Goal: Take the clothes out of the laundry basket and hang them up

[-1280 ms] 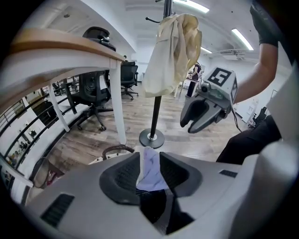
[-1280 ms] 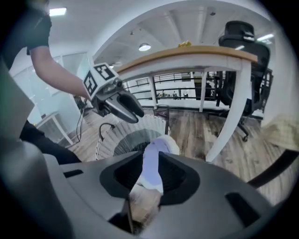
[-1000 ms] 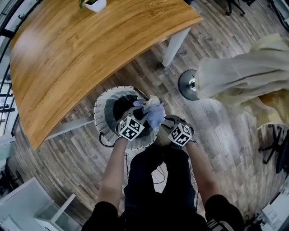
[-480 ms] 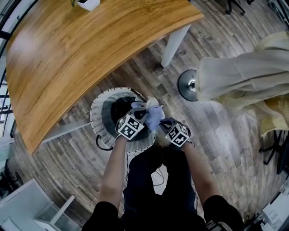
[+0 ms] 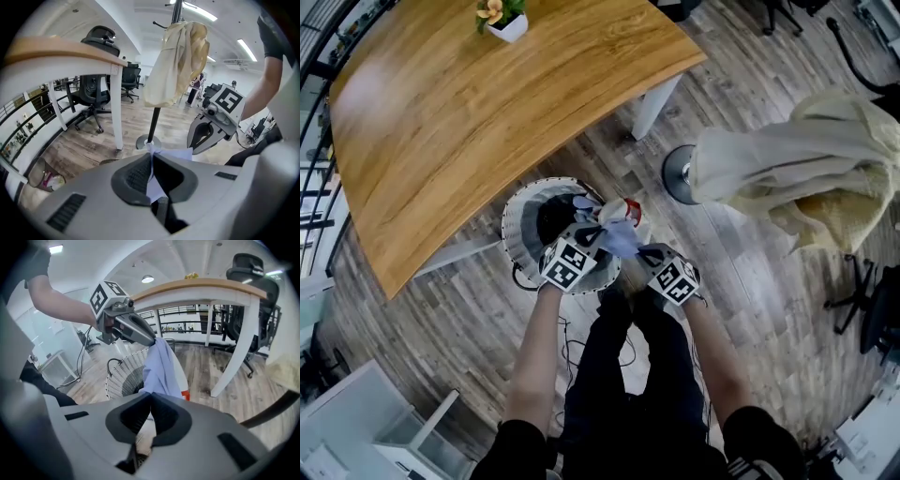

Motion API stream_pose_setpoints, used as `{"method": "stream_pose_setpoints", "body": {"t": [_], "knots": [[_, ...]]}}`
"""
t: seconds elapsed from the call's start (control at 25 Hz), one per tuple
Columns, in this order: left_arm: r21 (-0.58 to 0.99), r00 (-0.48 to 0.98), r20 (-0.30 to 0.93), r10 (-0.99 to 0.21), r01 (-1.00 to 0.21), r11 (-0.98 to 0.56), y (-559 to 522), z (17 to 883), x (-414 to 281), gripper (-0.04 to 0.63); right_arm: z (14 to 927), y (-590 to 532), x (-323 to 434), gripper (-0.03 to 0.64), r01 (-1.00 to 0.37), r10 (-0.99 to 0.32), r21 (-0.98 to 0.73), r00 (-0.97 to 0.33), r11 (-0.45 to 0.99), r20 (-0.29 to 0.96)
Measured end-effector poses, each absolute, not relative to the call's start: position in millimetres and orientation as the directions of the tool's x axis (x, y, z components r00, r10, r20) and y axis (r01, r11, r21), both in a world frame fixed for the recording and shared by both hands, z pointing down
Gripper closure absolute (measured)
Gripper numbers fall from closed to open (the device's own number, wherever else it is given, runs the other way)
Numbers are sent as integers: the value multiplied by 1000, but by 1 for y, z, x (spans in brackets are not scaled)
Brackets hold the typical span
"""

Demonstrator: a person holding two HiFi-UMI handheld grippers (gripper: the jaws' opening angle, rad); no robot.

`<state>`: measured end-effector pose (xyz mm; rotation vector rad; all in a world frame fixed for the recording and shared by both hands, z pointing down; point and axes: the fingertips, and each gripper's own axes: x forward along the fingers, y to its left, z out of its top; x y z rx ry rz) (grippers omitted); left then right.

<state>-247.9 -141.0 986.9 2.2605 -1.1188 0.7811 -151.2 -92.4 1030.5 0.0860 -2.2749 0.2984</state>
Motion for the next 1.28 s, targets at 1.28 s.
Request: {"method": "stream_pose_setpoints", "body": {"t": [1.28], "knots": [[36, 532, 503, -681, -800, -599, -130, 637, -220, 566, 727, -108, -94, 606, -361, -218, -116, -758, 925, 614]]}}
